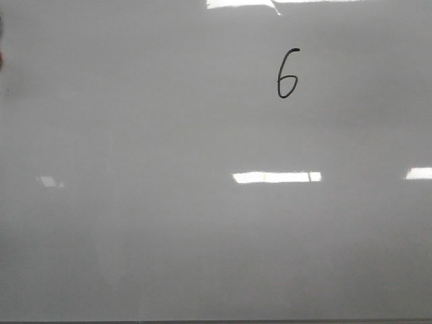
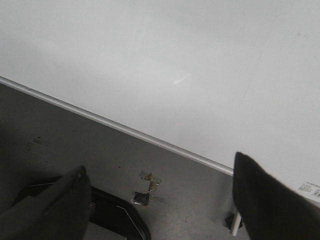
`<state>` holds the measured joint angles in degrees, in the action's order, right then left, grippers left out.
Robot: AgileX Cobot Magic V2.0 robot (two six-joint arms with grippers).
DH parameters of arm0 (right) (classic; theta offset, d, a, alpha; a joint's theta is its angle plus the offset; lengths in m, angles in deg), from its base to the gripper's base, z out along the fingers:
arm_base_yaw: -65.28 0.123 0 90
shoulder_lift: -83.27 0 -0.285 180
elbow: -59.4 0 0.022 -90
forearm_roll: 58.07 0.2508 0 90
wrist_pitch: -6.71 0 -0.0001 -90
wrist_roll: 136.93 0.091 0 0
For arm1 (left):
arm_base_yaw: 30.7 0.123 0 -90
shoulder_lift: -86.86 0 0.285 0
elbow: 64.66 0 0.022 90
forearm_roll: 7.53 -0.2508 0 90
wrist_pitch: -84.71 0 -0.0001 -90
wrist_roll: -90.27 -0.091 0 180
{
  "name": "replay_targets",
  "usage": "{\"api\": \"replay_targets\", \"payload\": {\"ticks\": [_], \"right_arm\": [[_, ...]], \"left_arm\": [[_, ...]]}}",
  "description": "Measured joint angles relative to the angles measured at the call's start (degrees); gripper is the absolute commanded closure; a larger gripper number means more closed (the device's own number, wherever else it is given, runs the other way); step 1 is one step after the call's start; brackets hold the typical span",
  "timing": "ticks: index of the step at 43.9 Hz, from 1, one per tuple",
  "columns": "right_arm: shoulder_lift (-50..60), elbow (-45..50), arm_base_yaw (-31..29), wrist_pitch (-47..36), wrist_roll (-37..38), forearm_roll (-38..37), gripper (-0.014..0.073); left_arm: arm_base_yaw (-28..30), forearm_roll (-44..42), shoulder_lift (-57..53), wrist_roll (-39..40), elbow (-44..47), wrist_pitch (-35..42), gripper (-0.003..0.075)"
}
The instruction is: Write number 6 on whiteboard
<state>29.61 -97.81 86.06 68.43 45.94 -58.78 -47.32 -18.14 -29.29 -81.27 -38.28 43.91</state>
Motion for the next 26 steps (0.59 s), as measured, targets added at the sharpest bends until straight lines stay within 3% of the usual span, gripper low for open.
{"api": "replay_targets", "payload": {"ticks": [8,14,17,21,26], "right_arm": [[5.2,1.8,0.0,0.2,1.9,-0.1,-0.0007],[9.5,3.8,0.0,0.2,2.2,-0.1,-0.0006],[10.3,4.4,0.0,0.2,2.3,-0.1,0.0028],[10.5,4.6,0.0,0.2,2.3,-0.1,0.0172],[10.5,4.6,0.0,0.1,2.3,-0.1,0.0466]], "left_arm": [[-7.4,1.4,-7.7,-0.4,0.0,-9.6,0.0374],[-9.4,2.5,-11.9,-0.5,0.0,-11.5,0.0379],[-9.5,2.5,-12.8,-0.5,-0.1,-11.5,0.0440],[-9.5,2.6,-13.0,-0.5,-0.1,-11.4,0.0545],[-9.5,2.9,-13.0,-1.1,-0.1,-10.9,0.0700]]}}
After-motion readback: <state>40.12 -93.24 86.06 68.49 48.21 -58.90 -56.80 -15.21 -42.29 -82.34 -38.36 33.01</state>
